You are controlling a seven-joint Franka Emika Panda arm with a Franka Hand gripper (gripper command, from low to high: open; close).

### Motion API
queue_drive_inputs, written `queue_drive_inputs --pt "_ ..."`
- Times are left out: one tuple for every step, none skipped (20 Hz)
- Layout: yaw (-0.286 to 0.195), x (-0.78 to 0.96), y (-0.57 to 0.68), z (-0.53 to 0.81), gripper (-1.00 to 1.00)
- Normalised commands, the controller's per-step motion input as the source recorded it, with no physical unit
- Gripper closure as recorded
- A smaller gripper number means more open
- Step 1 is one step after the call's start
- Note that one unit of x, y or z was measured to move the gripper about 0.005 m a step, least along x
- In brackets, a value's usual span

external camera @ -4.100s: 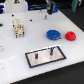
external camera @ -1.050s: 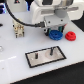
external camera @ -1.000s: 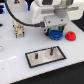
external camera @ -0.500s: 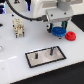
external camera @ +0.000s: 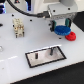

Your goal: Insert the blue gear onto the right peg, followed by the red gear

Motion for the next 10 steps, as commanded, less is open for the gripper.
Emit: queue_drive_inputs --pt "0.000 0.70 -0.30 0.35 1.00" --pt "0.000 0.71 -0.29 0.33 1.00" --pt "0.000 0.72 -0.29 0.33 1.00" --pt "0.000 0.74 -0.32 0.27 1.00" --pt "0.000 0.70 -0.35 0.28 1.00" --pt "0.000 0.71 -0.34 0.28 1.00" --pt "0.000 0.72 -0.31 0.26 1.00" --pt "0.000 0.74 -0.30 0.28 1.00" --pt "0.000 0.76 -0.31 0.24 1.00" --pt "0.000 0.75 -0.33 0.22 1.00"
